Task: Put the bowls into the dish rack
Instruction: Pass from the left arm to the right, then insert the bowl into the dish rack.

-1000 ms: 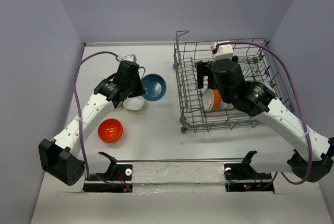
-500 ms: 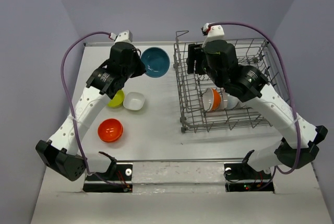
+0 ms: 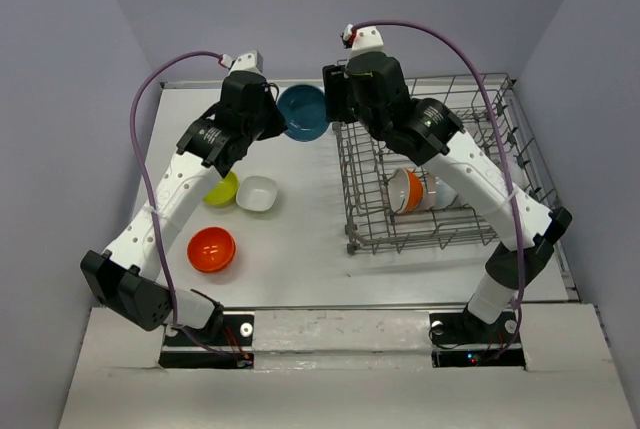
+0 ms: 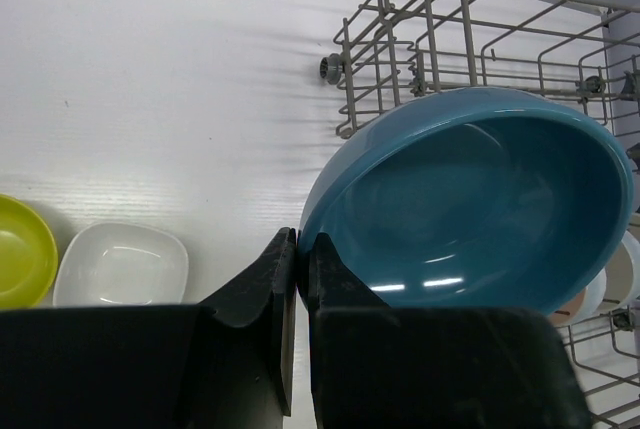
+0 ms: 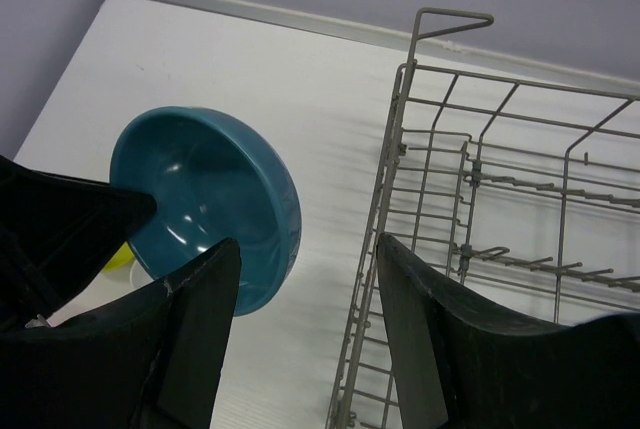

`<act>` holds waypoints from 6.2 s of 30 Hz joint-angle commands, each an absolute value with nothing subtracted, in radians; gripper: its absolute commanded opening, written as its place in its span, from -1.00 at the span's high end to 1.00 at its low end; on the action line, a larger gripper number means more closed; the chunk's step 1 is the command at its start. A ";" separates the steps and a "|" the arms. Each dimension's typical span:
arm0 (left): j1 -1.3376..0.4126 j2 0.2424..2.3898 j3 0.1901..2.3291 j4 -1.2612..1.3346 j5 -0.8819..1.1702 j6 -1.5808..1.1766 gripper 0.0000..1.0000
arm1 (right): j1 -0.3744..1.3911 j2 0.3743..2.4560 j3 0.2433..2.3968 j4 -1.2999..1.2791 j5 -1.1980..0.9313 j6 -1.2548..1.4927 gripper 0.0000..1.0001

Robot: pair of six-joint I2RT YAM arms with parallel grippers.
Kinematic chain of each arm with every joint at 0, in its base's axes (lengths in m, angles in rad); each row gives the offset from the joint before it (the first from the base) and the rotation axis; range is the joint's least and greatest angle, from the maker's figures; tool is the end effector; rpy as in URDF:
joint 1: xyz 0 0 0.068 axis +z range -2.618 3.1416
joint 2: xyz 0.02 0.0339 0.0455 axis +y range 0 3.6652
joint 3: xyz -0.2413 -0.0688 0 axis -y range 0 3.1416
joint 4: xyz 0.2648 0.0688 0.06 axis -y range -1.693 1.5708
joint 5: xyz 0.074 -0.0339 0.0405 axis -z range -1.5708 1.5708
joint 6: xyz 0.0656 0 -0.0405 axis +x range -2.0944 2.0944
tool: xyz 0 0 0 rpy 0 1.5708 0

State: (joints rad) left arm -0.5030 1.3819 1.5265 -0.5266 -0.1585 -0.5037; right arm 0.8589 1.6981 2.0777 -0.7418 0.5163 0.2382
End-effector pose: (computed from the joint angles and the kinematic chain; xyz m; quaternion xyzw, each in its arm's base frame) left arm 0.3176 -0.1630 0.3963 -0.0446 0.8259 -0.2118 0.5206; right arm 0.2838 0.2793 0.4603 -0.1049 0.8019 0.1072 0.5783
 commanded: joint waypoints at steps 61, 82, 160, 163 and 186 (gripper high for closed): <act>-0.528 1.350 1.572 -0.465 -0.123 -0.479 1.00 | 0.864 1.810 2.178 -0.735 0.597 0.175 0.71; -0.535 1.365 1.614 -0.460 -0.104 -0.476 0.82 | 0.864 1.761 2.126 -0.710 0.637 0.156 0.99; -0.491 1.655 1.611 0.055 0.097 -0.474 -0.08 | 0.296 1.821 1.454 0.831 1.275 -1.129 0.99; -0.473 1.638 1.589 0.087 0.127 -0.477 -0.09 | 0.250 1.839 1.456 0.844 1.276 -1.118 0.99; -0.426 1.632 1.537 0.146 0.230 -0.488 -0.08 | 0.087 1.985 1.278 1.259 1.246 -1.167 0.99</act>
State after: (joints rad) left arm -0.4282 1.6913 1.5440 0.0868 0.2089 -0.4973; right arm 0.0986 1.9598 1.2850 1.0725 1.2491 -1.1896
